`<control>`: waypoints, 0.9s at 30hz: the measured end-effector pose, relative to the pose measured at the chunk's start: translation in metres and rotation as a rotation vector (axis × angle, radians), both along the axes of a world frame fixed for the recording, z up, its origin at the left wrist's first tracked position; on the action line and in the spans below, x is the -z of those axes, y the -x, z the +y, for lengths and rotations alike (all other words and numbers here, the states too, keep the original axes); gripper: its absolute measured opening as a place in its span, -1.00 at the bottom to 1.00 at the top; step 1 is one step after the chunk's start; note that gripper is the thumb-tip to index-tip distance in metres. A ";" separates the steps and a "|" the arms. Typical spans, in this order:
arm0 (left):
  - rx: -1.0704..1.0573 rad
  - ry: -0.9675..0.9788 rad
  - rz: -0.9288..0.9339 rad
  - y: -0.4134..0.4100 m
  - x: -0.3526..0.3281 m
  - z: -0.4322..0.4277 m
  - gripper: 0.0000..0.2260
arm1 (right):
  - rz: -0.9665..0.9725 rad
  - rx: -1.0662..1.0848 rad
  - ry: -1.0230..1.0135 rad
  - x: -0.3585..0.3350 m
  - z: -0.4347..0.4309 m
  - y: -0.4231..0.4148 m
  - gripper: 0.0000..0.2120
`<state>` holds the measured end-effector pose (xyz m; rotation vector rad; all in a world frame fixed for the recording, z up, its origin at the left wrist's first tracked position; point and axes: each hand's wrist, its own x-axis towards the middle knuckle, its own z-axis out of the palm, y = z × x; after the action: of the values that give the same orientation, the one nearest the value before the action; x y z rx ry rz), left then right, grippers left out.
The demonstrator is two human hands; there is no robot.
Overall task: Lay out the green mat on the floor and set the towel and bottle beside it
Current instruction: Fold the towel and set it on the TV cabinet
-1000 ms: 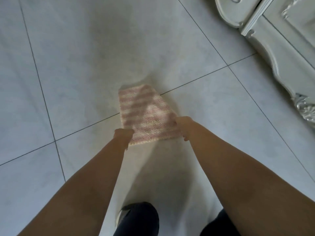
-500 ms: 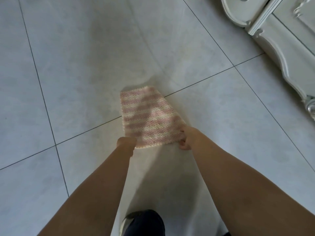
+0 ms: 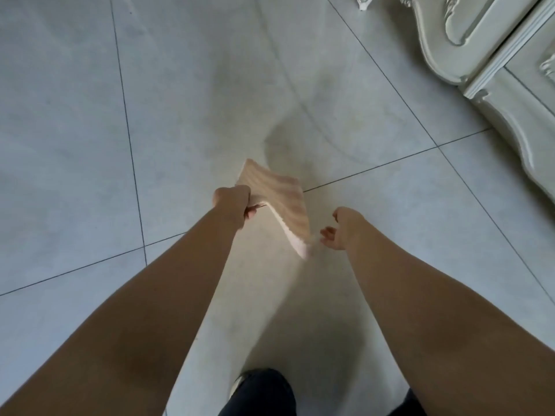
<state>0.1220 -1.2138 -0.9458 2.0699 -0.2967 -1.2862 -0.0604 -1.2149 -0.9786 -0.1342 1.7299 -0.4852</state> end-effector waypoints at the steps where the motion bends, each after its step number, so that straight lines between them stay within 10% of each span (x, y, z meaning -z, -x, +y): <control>1: -0.031 0.056 0.026 0.000 -0.012 -0.003 -0.91 | -0.008 -0.027 -0.030 -0.007 -0.003 0.000 -0.90; 8: -0.056 0.223 0.113 0.019 -0.068 -0.023 -0.88 | -0.344 -0.167 -0.131 -0.029 0.026 -0.027 -0.46; 12: -0.080 0.290 0.136 0.030 -0.093 -0.028 -0.88 | -0.621 0.091 -0.223 -0.036 0.030 -0.047 -0.23; 27: -0.161 0.322 0.404 0.038 -0.175 -0.023 -0.80 | -0.666 0.249 0.093 -0.087 0.003 -0.031 -0.40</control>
<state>0.0837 -1.2366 -0.7706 1.4961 -0.1396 -1.4164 -0.0291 -1.2115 -0.8918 0.1668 1.0728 -0.7008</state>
